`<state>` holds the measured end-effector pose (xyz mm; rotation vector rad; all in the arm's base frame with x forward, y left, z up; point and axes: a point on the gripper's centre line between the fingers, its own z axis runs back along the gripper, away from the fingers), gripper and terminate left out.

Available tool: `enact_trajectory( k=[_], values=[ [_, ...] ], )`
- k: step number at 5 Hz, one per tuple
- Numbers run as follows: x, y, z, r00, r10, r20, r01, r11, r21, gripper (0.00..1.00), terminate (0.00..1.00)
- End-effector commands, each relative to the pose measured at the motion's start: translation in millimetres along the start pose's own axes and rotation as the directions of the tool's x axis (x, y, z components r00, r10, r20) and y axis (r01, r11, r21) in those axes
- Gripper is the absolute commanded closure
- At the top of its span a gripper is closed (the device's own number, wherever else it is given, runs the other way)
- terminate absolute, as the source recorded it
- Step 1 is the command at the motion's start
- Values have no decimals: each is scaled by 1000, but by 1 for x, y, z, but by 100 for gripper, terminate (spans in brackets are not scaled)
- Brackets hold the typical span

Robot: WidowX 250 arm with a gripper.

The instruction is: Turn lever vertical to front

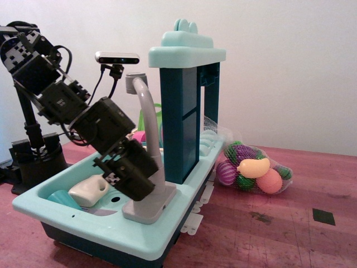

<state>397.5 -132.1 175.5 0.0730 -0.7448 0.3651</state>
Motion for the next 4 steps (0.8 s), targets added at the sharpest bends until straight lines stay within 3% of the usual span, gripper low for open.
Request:
enact_trajectory(
  k=[1,2,3,4],
  values=[
    [0,12,27,996,78,43,-76,996,-43,0,0],
    [-15,22,35,994,97,57,-95,995,-37,0,0],
    [-28,29,30,992,103,73,-101,994,-31,0,0],
    [-50,30,16,991,114,64,-110,992,-60,0,0]
  ],
)
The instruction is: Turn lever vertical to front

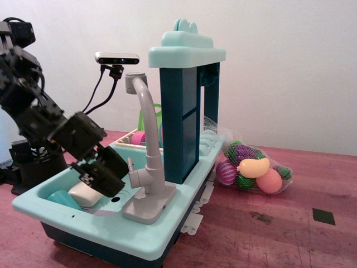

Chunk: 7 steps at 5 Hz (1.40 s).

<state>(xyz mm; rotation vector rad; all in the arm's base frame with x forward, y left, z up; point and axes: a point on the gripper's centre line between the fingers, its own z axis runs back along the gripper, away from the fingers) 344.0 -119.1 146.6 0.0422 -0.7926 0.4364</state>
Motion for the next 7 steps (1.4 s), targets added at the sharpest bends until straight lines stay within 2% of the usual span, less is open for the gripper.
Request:
enact_trajectory(
  k=[1,2,3,4,7],
  values=[
    [-14,0,12,998,53,19,-53,997,-48,0,0],
    [-15,4,43,999,40,24,-39,999,-2,0,0],
    [-15,-4,78,1000,31,5,-31,999,36,0,0],
    [-19,-15,96,999,32,-5,-31,998,53,0,0],
    [-19,-15,96,999,32,-5,-31,998,53,0,0]
  ],
)
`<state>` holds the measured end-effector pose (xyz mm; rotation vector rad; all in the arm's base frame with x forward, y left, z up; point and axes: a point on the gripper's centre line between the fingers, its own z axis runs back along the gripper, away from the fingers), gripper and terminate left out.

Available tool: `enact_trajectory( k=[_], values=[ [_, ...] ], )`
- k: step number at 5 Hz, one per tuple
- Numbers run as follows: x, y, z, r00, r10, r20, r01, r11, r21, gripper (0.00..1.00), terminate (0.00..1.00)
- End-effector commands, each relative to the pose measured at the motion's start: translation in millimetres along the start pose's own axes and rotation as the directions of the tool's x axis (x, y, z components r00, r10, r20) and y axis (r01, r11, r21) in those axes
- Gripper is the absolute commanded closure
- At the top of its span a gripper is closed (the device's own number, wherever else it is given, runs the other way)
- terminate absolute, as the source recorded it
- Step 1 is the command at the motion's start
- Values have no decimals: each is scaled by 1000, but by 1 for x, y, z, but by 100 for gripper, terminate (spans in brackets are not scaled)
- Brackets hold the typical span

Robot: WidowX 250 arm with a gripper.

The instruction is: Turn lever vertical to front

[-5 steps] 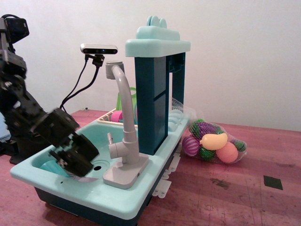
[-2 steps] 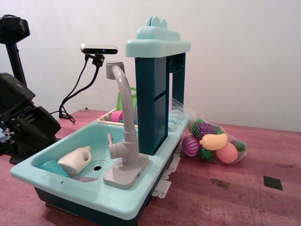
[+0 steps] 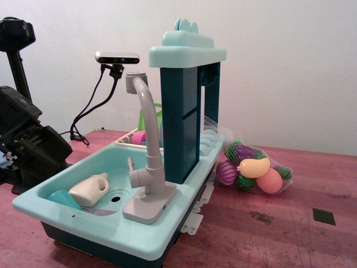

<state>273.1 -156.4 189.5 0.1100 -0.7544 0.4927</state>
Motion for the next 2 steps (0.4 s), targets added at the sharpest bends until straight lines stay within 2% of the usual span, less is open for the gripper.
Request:
enact_trajectory(
  k=[1,2],
  values=[
    [8,-3,10,1000,9,13,-8,999,-35,0,0],
    [8,-3,10,1000,9,13,-8,999,-35,0,100]
  ],
)
